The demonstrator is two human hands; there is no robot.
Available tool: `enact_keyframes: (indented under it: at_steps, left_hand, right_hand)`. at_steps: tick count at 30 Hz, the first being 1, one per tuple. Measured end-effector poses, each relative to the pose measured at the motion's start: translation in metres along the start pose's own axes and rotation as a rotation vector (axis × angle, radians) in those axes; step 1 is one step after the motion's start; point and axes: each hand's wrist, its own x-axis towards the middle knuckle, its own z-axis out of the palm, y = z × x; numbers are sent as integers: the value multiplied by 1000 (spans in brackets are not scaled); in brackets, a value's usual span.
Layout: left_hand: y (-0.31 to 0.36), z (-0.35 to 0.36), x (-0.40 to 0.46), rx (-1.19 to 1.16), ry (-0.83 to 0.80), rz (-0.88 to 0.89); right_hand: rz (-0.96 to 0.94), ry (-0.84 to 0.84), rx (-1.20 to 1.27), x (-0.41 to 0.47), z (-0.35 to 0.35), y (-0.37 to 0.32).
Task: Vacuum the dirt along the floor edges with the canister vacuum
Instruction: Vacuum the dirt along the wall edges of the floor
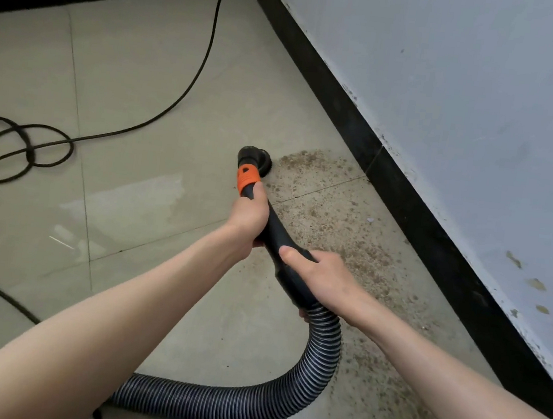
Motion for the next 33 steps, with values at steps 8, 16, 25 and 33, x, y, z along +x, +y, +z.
enact_keyframes:
  at_steps: [8, 16, 25, 33]
  left_hand:
    - [20, 35, 14, 105, -53, 56]
    - [40, 71, 31, 221, -135, 107]
    - [57, 79, 43, 148, -101, 194]
    - [123, 67, 46, 41, -96, 320]
  right_hand:
    - [15, 121, 63, 14, -20, 5]
    - [35, 254, 82, 31, -40, 9]
    - [-61, 313, 33, 38, -43, -7]
    - [-188, 366, 25, 54, -43, -63]
